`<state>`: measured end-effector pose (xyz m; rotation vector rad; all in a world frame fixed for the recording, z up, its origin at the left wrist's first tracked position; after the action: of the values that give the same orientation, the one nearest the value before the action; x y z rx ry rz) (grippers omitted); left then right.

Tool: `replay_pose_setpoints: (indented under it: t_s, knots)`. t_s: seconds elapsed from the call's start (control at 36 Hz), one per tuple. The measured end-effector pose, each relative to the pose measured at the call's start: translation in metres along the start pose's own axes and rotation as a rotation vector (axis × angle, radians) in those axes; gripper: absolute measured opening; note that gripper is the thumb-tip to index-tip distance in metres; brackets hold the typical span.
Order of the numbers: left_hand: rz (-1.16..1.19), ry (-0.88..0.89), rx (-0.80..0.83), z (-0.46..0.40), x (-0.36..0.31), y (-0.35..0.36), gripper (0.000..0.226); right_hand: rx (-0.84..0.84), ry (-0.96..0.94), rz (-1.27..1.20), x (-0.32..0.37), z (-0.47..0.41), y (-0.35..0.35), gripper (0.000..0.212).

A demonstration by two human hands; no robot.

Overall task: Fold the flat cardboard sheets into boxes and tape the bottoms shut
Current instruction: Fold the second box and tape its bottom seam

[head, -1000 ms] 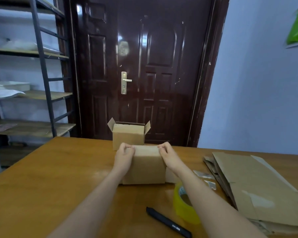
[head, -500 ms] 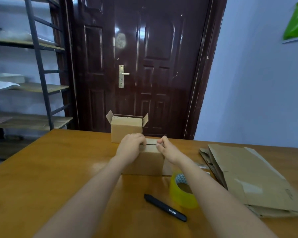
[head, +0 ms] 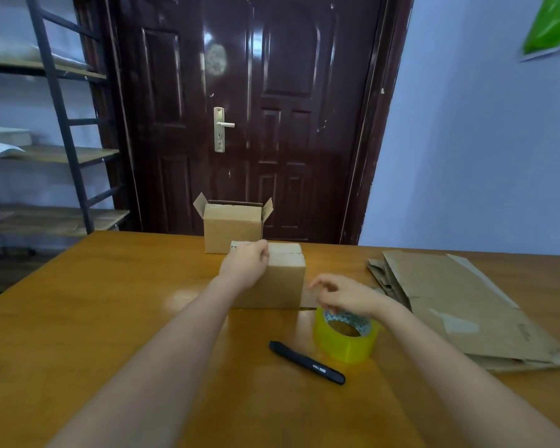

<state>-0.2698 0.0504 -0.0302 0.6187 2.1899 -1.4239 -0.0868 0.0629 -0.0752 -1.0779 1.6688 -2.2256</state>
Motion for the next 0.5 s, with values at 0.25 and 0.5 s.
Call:
replay_pose_setpoints:
  t_s: [0.25,0.5]
  knots:
    - [0.030,-0.012,0.014,0.000,0.003,0.001,0.019,0.322,-0.089,0.425,0.009,0.023,0.037,0.038]
    - [0.036,-0.017,0.031,0.000,0.004,0.003,0.019,0.075,-0.078,0.446,0.012,0.018,0.028,0.007]
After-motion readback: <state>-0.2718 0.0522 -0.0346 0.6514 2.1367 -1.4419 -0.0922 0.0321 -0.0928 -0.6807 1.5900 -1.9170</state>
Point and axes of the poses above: each hand's wrist, its own z-axis away from the middle knuckle, its own y-axis out of the palm, x = y × z, the point moved 8 cm from there along -z, towards the middle knuckle, and after that the axes turned 15 degrees about z, right-handed, at the moved point
